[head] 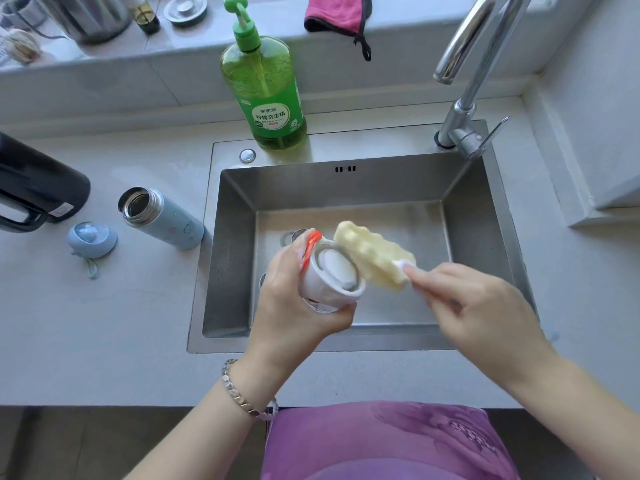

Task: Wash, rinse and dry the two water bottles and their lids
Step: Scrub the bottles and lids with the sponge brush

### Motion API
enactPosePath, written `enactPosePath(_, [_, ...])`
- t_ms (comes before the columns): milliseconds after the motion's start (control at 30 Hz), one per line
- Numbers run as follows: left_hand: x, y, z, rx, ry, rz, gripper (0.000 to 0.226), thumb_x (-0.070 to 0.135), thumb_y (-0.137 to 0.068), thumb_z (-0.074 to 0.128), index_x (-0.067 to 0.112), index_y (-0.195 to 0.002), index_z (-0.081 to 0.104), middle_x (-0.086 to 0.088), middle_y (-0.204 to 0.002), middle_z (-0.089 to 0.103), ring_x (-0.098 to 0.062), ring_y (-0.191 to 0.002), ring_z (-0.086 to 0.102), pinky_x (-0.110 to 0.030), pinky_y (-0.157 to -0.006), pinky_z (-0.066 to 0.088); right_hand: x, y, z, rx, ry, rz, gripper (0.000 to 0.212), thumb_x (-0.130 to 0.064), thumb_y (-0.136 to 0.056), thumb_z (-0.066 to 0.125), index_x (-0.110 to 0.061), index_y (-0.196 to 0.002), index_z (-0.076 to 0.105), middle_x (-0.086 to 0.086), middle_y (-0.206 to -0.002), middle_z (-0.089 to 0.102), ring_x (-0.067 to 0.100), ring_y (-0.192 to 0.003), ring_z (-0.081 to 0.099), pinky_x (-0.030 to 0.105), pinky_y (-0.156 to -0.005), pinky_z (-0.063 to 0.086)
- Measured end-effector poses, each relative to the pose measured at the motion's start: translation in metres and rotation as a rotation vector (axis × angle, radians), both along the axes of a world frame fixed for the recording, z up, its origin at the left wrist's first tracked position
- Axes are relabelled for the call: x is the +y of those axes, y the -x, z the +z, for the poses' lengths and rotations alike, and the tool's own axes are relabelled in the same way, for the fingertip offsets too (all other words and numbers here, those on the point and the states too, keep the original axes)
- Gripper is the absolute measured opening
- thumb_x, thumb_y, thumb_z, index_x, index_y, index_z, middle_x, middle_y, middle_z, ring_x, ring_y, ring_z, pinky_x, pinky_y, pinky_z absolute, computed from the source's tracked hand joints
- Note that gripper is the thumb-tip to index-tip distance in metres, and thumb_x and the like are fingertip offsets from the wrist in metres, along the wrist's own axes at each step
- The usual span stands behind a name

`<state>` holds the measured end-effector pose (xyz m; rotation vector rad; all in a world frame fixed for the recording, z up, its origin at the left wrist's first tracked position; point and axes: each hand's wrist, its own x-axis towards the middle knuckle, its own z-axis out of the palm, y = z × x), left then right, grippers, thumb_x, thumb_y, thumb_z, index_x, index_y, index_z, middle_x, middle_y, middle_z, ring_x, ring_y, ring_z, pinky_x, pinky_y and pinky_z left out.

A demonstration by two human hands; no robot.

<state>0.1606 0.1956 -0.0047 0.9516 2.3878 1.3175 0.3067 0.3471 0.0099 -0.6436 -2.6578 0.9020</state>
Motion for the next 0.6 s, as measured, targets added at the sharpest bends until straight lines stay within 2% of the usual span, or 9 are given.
enactPosePath(100, [-0.002, 0.005, 0.0, 0.028, 0.013, -0.01, 0.084, 0.028, -0.052, 0.078, 0.006, -0.127, 0.049, 0.016, -0.108, 0.049, -0.007, -0.103, 0.05, -0.01, -0.092, 0.039, -0.015, -0.004, 0.0, 0.064, 0.14, 0.103, 0.029, -0.031, -0.088, 0.047, -0.029, -0.11, 0.065, -0.014, -0.066, 0.05, 0.006, -0.054, 0.039, 0.028, -0.046, 0.036])
enactPosePath(200, [0.001, 0.0, 0.002, -0.028, 0.018, -0.052, 0.076, 0.029, -0.052, 0.078, 0.015, -0.122, 0.05, 0.016, -0.106, 0.05, -0.006, -0.1, 0.051, -0.016, -0.089, 0.044, -0.015, 0.008, 0.001, 0.095, 0.25, 0.06, 0.026, -0.023, -0.084, 0.056, -0.027, -0.105, 0.069, -0.01, -0.059, 0.046, 0.005, -0.053, 0.036, 0.024, -0.048, 0.031])
enactPosePath(333, [-0.003, 0.011, 0.004, -0.068, -0.029, 0.029, 0.079, 0.035, -0.049, 0.075, 0.021, -0.122, 0.048, 0.013, -0.109, 0.052, -0.003, -0.101, 0.052, -0.011, -0.091, 0.04, -0.005, 0.006, 0.008, 0.0, 0.315, 0.022, 0.033, -0.035, -0.08, 0.051, -0.051, -0.108, 0.053, -0.009, -0.064, 0.053, 0.005, -0.051, 0.041, 0.017, -0.047, 0.026])
enactPosePath(367, [-0.003, 0.015, 0.005, -0.075, -0.031, 0.044, 0.08, 0.035, -0.048, 0.075, 0.021, -0.122, 0.049, 0.012, -0.109, 0.053, -0.002, -0.101, 0.053, -0.011, -0.091, 0.04, -0.009, 0.002, 0.01, 0.006, 0.342, 0.044, 0.031, -0.039, -0.08, 0.052, -0.051, -0.108, 0.053, -0.008, -0.065, 0.054, 0.005, -0.05, 0.04, 0.015, -0.048, 0.027])
enactPosePath(467, [0.002, 0.01, 0.007, -0.121, -0.016, -0.03, 0.08, 0.02, -0.046, 0.079, 0.025, -0.12, 0.047, 0.012, -0.11, 0.053, 0.006, -0.103, 0.051, -0.008, -0.09, 0.038, -0.018, 0.005, 0.016, 0.067, 0.424, 0.105, 0.027, -0.037, -0.081, 0.052, -0.031, -0.097, 0.072, -0.015, -0.058, 0.053, 0.003, -0.049, 0.039, 0.009, -0.049, 0.027])
enactPosePath(533, [0.005, 0.003, 0.007, -0.138, -0.021, -0.08, 0.077, 0.024, -0.049, 0.081, 0.027, -0.118, 0.048, 0.011, -0.11, 0.055, -0.001, -0.105, 0.054, -0.013, -0.09, 0.041, -0.012, 0.011, 0.014, 0.045, 0.413, 0.044, 0.017, -0.024, -0.084, 0.06, -0.03, -0.092, 0.074, -0.023, -0.06, 0.057, 0.003, -0.046, 0.042, 0.008, -0.047, 0.027])
enactPosePath(600, [0.003, 0.004, 0.008, -0.166, -0.045, -0.053, 0.073, 0.034, -0.049, 0.077, 0.034, -0.116, 0.047, 0.012, -0.109, 0.055, -0.007, -0.104, 0.055, -0.018, -0.09, 0.044, -0.005, 0.011, 0.013, -0.002, 0.358, -0.005, 0.023, -0.021, -0.085, 0.06, -0.041, -0.09, 0.068, -0.016, -0.067, 0.062, 0.003, -0.046, 0.043, 0.011, -0.045, 0.026])
